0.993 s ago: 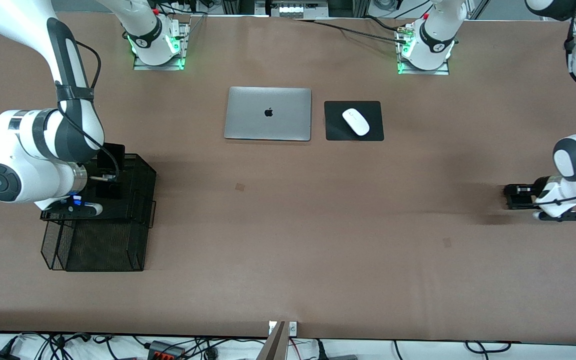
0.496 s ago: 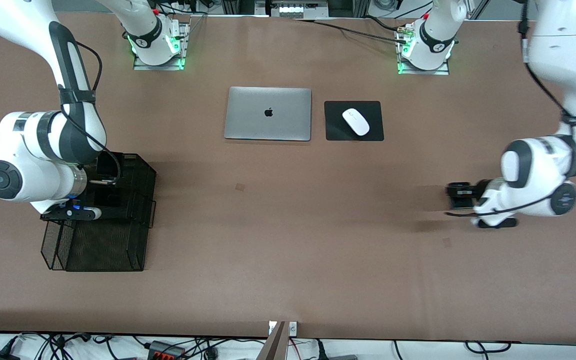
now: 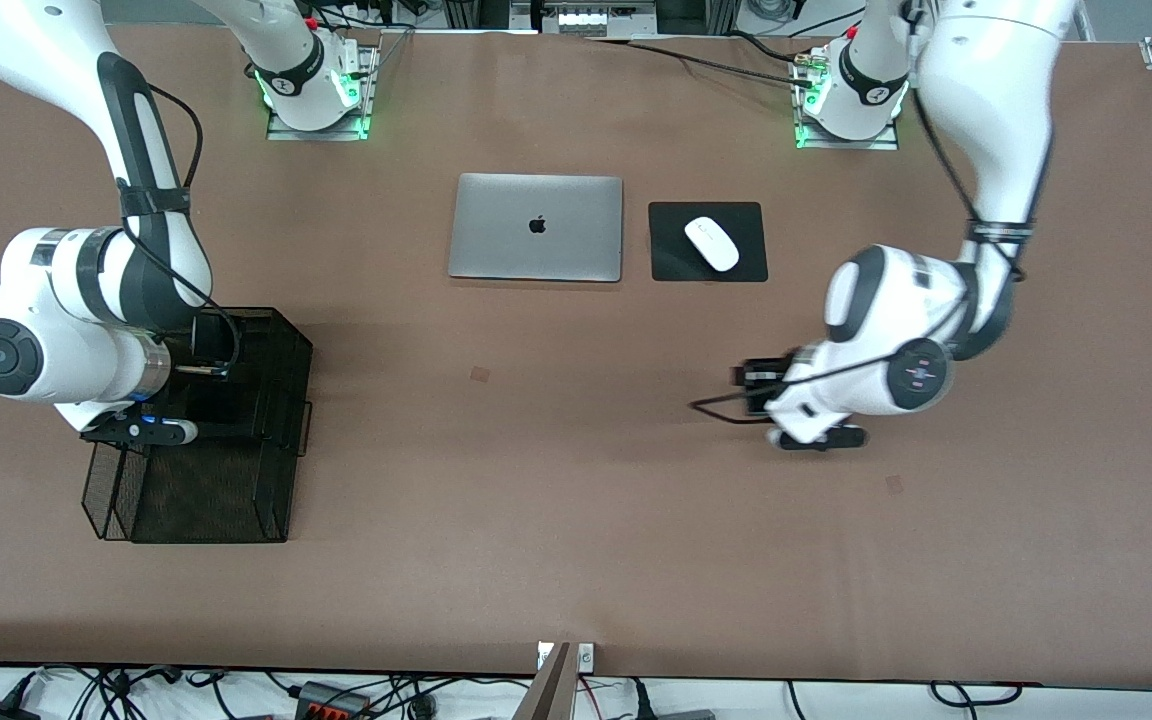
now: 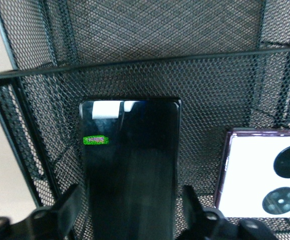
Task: Place phones with both arms
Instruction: 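Withdraw the right gripper while the left gripper carries the dark flip phone, then lower the dark flip phone onto the table and open the left gripper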
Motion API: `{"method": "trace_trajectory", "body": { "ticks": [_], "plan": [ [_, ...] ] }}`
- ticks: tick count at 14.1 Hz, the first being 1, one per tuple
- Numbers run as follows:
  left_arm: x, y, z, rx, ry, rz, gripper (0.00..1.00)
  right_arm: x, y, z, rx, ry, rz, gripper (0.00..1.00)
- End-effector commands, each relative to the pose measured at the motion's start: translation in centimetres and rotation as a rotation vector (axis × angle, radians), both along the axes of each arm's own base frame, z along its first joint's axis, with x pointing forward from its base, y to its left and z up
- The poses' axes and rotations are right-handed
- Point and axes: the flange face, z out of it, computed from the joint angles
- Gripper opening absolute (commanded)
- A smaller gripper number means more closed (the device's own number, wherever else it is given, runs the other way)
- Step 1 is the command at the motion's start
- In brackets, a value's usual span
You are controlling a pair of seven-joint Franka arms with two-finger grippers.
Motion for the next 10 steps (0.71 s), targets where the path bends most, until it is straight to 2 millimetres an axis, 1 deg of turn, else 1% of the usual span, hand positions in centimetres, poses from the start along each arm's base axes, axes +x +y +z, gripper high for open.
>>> {"method": "trace_trajectory", "body": {
  "ticks": [1,2,3,4,5,7,10],
  "plan": [
    [1.8,-4.3,0.0,-0.031,0.025,0.094,0.27,0.2,-0.1,3.5,0.008,-0.051,0.015,1.00],
    [2.2,-7.1,0.2,-0.043,0.006,0.082,0.27,0.4,0.2,4.7,0.010,-0.070,0.021,1.00],
    [2.2,-9.4,0.0,-0.057,-0.004,0.072,0.26,0.4,0.2,6.2,0.012,-0.072,0.021,1.00],
    [1.7,-12.0,-0.3,-0.059,-0.008,0.067,0.26,0.5,0.3,7.5,0.016,-0.071,0.033,1.00],
    [1.4,-14.7,-0.4,-0.078,-0.027,0.060,0.25,0.9,0.4,9.4,0.019,-0.077,0.036,1.00],
    [1.7,-18.6,-0.6,-0.126,-0.092,0.062,0.24,1.1,1.3,11.9,0.024,-0.065,0.039,1.00],
    [0.2,-24.0,-2.7,-0.181,-0.195,0.081,0.24,1.2,2.3,15.4,0.026,-0.077,0.047,1.00]
  ]
}}
